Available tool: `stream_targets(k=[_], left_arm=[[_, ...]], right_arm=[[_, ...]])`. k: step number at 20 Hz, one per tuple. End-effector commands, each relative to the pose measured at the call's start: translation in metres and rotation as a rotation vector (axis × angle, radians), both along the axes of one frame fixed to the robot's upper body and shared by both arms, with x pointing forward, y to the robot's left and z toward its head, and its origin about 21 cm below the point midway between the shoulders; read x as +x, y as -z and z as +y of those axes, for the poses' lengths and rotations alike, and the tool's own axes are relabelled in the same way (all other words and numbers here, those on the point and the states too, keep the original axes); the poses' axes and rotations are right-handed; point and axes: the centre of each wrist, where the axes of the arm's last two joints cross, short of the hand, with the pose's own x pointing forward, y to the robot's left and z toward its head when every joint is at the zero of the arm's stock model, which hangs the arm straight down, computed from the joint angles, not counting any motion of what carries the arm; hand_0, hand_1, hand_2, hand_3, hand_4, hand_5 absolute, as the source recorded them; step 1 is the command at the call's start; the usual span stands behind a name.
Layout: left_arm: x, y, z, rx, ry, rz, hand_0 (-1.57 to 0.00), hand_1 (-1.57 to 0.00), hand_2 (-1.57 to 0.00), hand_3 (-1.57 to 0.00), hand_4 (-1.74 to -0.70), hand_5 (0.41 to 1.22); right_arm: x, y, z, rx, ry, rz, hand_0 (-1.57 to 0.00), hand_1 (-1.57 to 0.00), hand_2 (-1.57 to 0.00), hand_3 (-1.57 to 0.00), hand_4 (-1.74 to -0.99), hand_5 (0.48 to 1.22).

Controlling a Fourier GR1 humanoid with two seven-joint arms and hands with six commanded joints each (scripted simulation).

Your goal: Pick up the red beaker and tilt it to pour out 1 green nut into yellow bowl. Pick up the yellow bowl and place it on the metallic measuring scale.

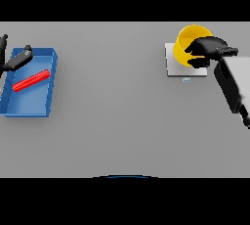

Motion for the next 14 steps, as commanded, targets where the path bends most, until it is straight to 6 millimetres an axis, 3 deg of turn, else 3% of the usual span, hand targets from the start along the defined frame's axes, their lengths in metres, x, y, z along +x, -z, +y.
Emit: stream_targets(k=[1, 3, 6, 9, 14], left_arm=[[0.0002, 0.0001, -0.0006, -0.002, 0.003, 0.001, 0.0, 0.0, 0.0, 0.0, -0.81, 0.744], [0.0012, 0.0011, -0.0008, -0.003, 0.0, 0.003, 0.0, 0.0, 0.0, 0.0, -0.81, 0.742], [0.0025, 0.0063, -0.0009, -0.002, 0.003, 0.005, 0.0, 0.0, 0.0, 0.0, -0.81, 0.739], [0.0044, 0.0036, -0.0034, 0.0, -0.002, 0.003, 0.0, 0.0, 0.0, 0.0, -0.81, 0.736], [0.0032, 0.0057, -0.0019, -0.013, -0.004, 0.005, 0.0, 0.0, 0.0, 0.0, -0.82, 0.734]], right_arm=[[-0.0002, 0.0021, 0.0, 0.009, -0.013, 0.007, -0.98, -0.87, -0.95, -0.76, -1.504, 0.983], [0.0008, 0.002, -0.0002, 0.002, -0.015, 0.016, -0.62, -0.55, -0.69, -0.67, -1.444, 0.887], [0.0022, 0.0053, 0.0027, 0.003, -0.025, 0.034, -0.32, -0.28, -0.45, -0.57, -1.397, 0.799], [0.0029, 0.0044, 0.0005, -0.011, -0.048, 0.037, -0.16, -0.14, -0.29, -0.47, -1.356, 0.755], [0.0055, 0.0036, 0.0004, -0.031, -0.057, 0.059, -0.05, -0.05, -0.12, -0.35, -1.308, 0.733]])
